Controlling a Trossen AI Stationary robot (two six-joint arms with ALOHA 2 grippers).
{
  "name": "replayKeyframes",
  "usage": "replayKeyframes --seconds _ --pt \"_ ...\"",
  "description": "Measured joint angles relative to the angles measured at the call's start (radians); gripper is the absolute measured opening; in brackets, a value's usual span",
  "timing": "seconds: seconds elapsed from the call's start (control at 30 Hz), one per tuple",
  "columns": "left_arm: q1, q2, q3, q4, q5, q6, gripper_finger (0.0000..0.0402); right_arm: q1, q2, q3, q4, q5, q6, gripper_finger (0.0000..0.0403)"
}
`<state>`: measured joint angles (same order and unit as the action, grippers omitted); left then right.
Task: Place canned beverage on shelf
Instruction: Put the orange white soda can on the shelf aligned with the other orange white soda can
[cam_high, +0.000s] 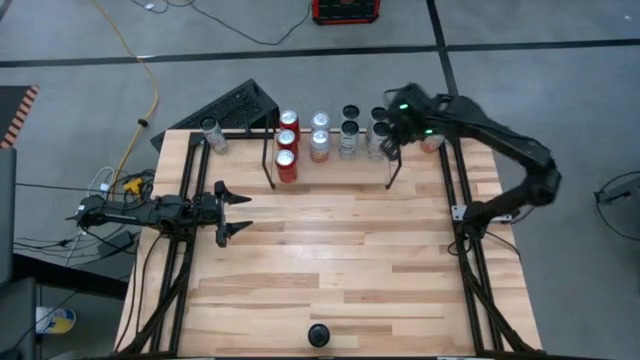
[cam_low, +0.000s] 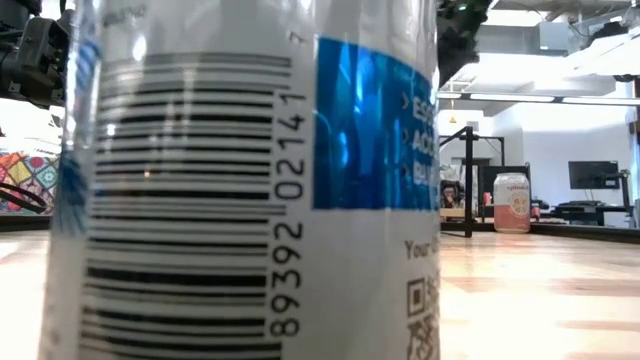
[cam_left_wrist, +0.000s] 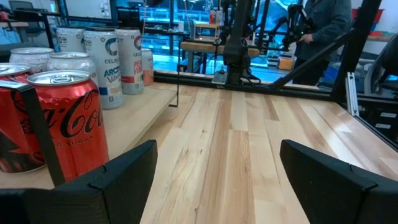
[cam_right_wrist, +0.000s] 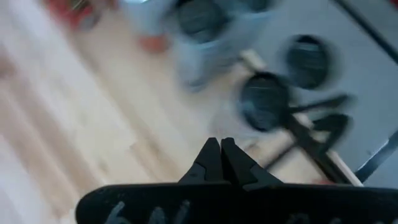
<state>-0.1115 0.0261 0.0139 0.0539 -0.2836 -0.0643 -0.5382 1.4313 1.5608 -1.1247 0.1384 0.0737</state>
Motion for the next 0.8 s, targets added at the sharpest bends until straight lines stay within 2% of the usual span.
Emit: replayKeyframes --seconds 0.17,0.3,0.4,0.57,0.67,0.8 --pt "0.0 0.0 0.0 0.0 0.0 0.0 0.0327 -0.109 -0.154 -0.149 0.129 0.134 0.182 0.0" --pt "0.0 0.0 0.0 0.0 0.0 0.0 0.0327 -0.212 -0.191 -0.274 0.252 0.152 0.308 0.0" --pt "0.0 0.0 0.0 0.0 0.0 0.0 0.0327 -0.259 -0.181 -0.305 0.269 0.145 0.319 0.0" --pt "0.0 0.0 0.0 0.0 0.0 0.0 0.0327 -0.26 -0.205 -0.307 0.241 0.176 0.322 0.0" --pt "0.0 0.0 0.0 0.0 0.0 0.0 0.0327 -0.257 -0.244 -0.307 0.241 0.16 0.321 0.0" --pt "0.0 0.0 0.0 0.0 0.0 0.0 0.0327 -0.177 -0.301 -0.306 0.224 0.113 0.326 0.0"
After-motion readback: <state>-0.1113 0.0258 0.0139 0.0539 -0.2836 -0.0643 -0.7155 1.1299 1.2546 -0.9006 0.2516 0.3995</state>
